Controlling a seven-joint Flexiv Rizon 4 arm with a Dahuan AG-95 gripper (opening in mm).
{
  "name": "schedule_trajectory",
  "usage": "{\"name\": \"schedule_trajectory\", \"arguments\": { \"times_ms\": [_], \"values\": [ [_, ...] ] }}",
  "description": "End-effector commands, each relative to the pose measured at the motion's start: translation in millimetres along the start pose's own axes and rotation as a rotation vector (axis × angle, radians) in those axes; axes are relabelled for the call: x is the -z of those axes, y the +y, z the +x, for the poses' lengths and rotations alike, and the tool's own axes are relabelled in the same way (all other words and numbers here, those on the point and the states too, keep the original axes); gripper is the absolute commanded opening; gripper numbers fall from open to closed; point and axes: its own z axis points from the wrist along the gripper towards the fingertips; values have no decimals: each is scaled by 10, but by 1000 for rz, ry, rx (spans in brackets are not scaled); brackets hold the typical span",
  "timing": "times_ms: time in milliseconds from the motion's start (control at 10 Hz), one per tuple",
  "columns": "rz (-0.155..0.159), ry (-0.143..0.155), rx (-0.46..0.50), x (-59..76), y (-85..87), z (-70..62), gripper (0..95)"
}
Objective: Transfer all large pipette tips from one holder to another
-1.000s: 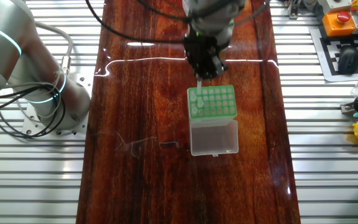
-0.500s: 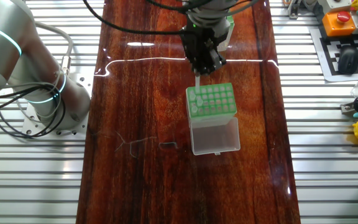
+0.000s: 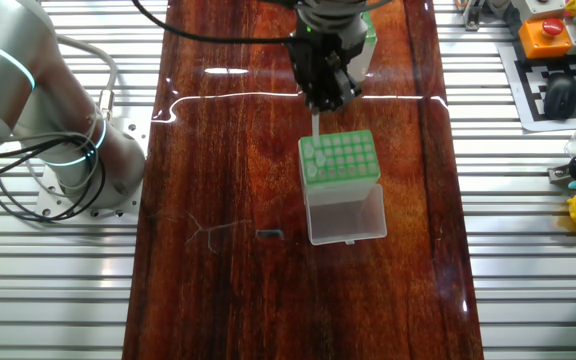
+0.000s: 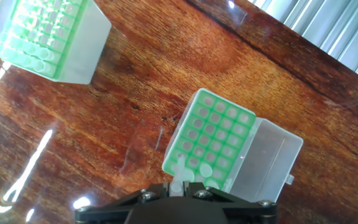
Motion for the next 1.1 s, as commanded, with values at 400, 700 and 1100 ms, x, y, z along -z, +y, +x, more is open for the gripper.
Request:
{"name": "schedule_trajectory", "arguments": {
  "times_ms": [400,700,1100],
  "values": [
    [-7,11,-10,134,14,-15,0],
    [-16,12,-10,226,23,13,0],
    [1,48,-18,233,-8,13,0]
  ]
}}
